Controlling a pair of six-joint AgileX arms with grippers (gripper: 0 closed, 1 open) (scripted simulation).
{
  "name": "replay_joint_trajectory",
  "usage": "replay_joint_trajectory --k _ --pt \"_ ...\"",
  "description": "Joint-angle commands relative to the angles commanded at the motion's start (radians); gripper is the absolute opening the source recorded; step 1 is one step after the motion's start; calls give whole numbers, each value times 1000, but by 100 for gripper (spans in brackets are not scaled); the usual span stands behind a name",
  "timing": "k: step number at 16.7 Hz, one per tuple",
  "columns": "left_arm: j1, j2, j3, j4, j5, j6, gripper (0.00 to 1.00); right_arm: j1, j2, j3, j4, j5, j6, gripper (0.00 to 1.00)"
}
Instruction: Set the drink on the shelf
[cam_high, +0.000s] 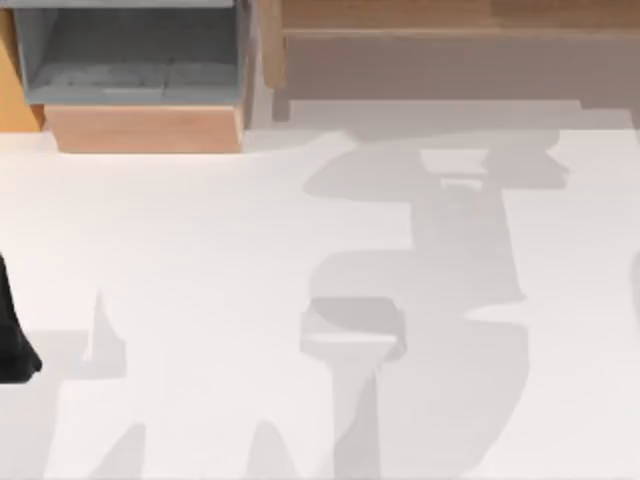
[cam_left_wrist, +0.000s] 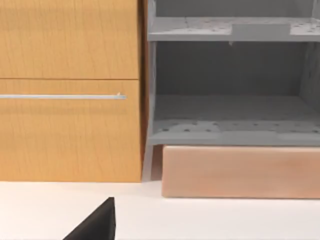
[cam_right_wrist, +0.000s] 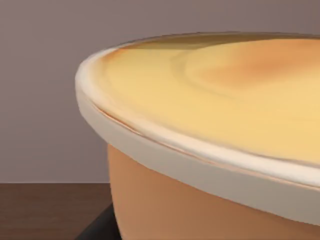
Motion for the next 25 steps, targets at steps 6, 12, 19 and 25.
replay_joint_trajectory --k 6,12,19,25 --pt "0 0 0 0 0 0 100 -4 17 10 8 1 1 0" --pt "0 0 0 0 0 0 100 4 78 53 26 8 1 0" --pt "0 0 0 0 0 0 100 12 150 103 47 15 0 0" --pt "0 0 0 0 0 0 100 17 183 126 57 19 -1 0"
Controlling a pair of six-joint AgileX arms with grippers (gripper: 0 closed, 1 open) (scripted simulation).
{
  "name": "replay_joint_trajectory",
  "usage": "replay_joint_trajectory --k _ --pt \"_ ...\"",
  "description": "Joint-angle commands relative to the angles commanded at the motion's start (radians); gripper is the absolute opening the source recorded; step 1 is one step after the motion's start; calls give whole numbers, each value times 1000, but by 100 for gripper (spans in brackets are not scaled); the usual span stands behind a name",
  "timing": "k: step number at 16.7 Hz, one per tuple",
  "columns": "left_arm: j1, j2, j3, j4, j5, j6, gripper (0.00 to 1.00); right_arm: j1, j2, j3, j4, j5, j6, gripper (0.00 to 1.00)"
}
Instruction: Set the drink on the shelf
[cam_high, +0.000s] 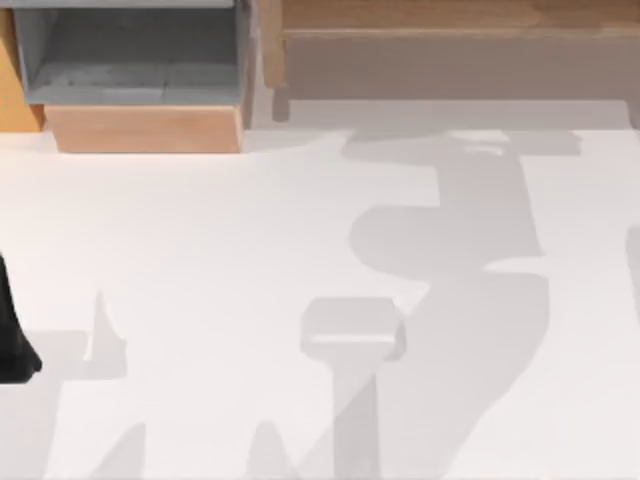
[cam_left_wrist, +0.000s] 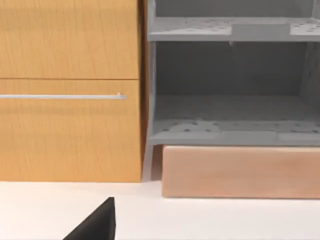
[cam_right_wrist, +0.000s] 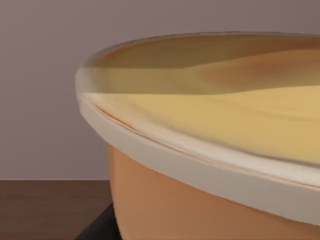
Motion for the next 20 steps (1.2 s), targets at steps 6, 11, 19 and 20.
replay_joint_trajectory --k 6,11,19,20 --pt "0 0 0 0 0 0 100 0 0 0 0 0 0 38" --pt "0 0 0 0 0 0 100 0 0 0 0 0 0 75" --pt "0 0 0 0 0 0 100 0 0 0 0 0 0 100" --pt "0 0 0 0 0 0 100 0 0 0 0 0 0 100"
